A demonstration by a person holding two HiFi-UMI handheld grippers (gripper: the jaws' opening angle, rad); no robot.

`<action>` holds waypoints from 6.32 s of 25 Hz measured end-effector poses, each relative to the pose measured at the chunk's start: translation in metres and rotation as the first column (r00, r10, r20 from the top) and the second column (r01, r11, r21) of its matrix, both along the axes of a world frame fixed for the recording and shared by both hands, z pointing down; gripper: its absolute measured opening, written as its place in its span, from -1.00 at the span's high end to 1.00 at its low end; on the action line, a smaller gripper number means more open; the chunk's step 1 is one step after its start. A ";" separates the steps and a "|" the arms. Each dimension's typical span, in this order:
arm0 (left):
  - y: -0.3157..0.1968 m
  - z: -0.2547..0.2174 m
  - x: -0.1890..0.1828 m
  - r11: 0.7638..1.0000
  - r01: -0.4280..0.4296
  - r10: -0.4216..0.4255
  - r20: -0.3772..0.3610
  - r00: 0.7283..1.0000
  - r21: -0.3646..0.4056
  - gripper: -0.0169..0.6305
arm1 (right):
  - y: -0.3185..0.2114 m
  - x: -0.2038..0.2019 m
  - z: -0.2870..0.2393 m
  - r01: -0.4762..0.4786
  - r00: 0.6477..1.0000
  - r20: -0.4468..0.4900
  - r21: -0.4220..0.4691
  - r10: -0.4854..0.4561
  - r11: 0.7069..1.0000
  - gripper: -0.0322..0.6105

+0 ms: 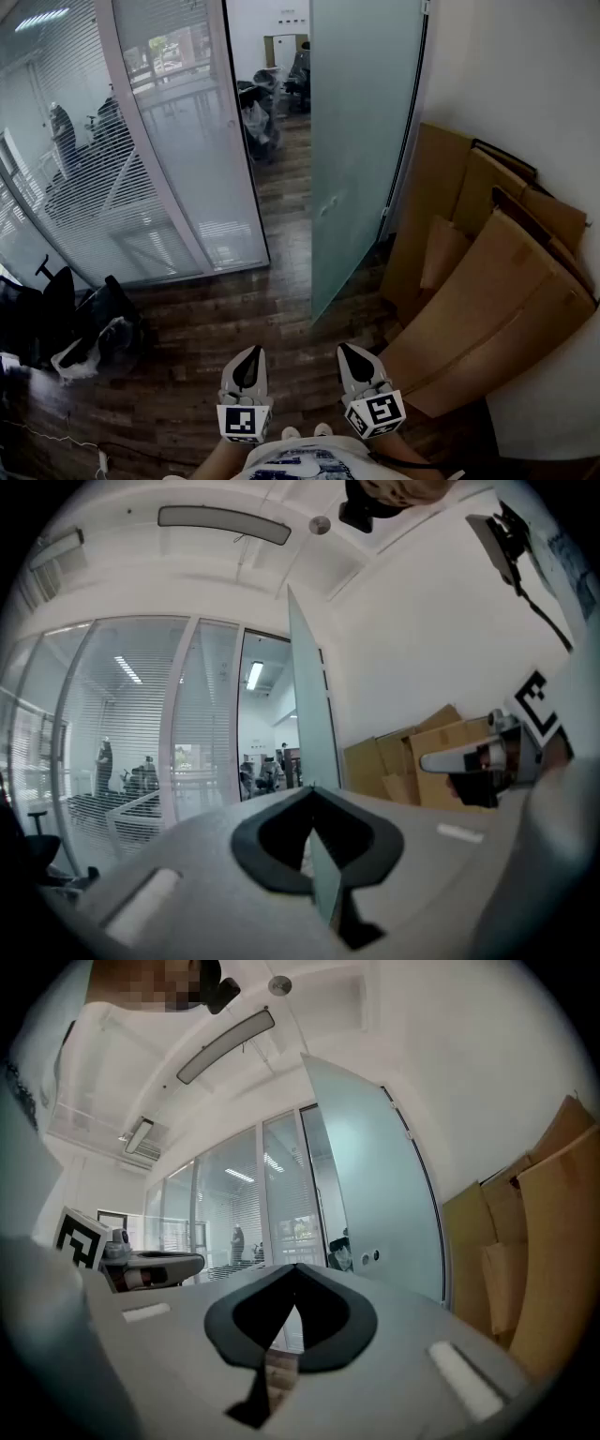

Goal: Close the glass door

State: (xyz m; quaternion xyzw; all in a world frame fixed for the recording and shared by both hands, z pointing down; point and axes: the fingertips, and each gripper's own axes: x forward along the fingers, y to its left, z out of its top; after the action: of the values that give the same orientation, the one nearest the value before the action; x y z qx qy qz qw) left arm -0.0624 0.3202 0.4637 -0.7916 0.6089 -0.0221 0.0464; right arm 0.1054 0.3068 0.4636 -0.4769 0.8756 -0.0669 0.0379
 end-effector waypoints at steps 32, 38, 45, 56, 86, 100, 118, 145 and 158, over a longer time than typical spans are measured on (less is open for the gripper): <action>0.000 0.015 0.034 0.997 0.024 -0.023 0.013 1.000 -0.070 0.94 | 0.002 0.036 0.022 0.030 0.999 0.026 -0.058 -0.028 0.998 0.88; 0.000 0.011 0.048 0.998 0.035 -0.034 0.014 0.999 -0.055 0.94 | 0.004 0.053 0.023 0.035 0.999 0.031 -0.052 -0.033 0.998 0.88; 0.003 0.013 0.050 0.996 0.044 -0.043 0.017 0.999 -0.071 0.94 | 0.003 0.063 0.023 0.025 0.999 0.046 -0.052 -0.023 0.998 0.88; -0.033 0.031 0.043 0.994 0.024 -0.026 -0.018 1.000 -0.110 0.94 | -0.028 0.058 0.038 0.000 1.000 0.020 -0.074 0.002 0.997 0.88; -0.270 0.038 -0.051 0.993 -0.051 0.048 -0.031 0.998 -0.106 0.94 | -0.255 -0.031 0.036 -0.082 0.996 -0.046 -0.091 0.079 0.992 0.88; -0.353 0.037 -0.038 0.991 -0.049 0.044 -0.046 0.998 -0.128 0.94 | -0.346 -0.002 0.050 -0.087 0.994 -0.080 -0.142 0.076 0.986 0.88; -0.412 0.042 -0.015 0.985 -0.042 0.041 -0.010 0.999 -0.166 0.94 | -0.429 -0.001 0.109 0.188 0.969 -0.128 -0.180 -0.213 0.965 0.13; -0.435 0.050 -0.025 0.984 0.017 -0.015 0.012 1.000 -0.176 0.94 | -0.465 -0.031 0.128 0.354 0.891 -0.238 -0.167 -0.386 0.920 0.52; -0.443 0.053 -0.034 0.960 0.161 -0.168 -0.013 0.986 -0.229 0.94 | -0.492 -0.073 0.123 0.322 0.909 -0.220 -0.168 -0.354 0.932 0.52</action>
State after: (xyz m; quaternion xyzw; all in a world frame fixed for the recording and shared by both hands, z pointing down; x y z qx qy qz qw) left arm -0.0964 -0.1227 0.5168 -0.7385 0.6668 -0.0826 -0.0560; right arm 0.0319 -0.1850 0.5866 -0.3240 0.9367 -0.0687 -0.1140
